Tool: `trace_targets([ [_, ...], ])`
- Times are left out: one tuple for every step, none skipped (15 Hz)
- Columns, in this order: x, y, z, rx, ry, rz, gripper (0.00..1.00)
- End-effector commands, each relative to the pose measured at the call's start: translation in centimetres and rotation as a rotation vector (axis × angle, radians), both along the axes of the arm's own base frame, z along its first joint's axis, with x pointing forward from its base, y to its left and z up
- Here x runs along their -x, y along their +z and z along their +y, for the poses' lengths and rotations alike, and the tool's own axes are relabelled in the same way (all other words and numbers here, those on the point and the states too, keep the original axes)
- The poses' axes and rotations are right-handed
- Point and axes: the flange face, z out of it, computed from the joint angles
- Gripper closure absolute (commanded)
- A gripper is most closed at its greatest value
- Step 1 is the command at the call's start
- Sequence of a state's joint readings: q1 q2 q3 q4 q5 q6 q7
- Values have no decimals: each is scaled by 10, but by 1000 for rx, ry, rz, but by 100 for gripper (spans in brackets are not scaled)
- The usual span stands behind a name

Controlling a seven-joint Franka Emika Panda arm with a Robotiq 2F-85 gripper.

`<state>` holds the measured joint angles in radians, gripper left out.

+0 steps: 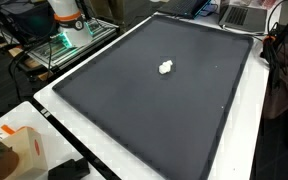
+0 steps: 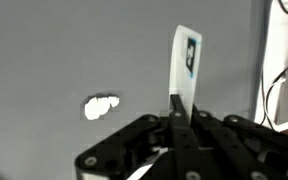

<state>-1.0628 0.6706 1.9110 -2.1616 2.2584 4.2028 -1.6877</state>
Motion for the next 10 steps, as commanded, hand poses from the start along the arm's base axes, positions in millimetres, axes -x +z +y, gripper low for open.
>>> trace_targets([
  [-10,-3,-42,108,29,-44,99],
  [-12,-10,-55,123,45,-41,99],
  [-18,-14,-68,120,52,-42,99],
  [-24,-16,-80,116,52,-46,99],
  [-32,-18,-92,81,33,-42,99],
  [-26,-11,-71,107,24,-49,96],
  [-30,-13,-82,100,18,-46,96],
  [-32,-16,-90,88,16,-40,96],
  [-33,-17,-93,78,16,-36,96],
  [-34,-18,-94,70,17,-35,96],
])
